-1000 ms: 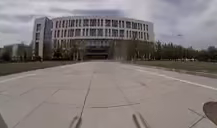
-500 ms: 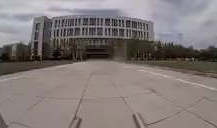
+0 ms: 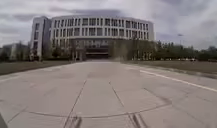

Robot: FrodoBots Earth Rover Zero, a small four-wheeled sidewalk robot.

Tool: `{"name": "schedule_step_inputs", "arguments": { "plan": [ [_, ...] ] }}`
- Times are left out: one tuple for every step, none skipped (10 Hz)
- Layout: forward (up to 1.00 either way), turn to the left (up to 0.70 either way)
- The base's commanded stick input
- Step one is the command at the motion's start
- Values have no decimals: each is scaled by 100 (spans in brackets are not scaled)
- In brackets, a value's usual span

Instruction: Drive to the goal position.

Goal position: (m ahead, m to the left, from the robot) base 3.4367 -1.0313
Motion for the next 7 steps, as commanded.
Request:
{"name": "schedule_step_inputs", "arguments": {
  "plan": [
    [100, 27],
    [100, 27],
    [100, 9],
    [100, 0],
    [100, 0],
    [100, 0],
    [100, 0]
  ]
}}
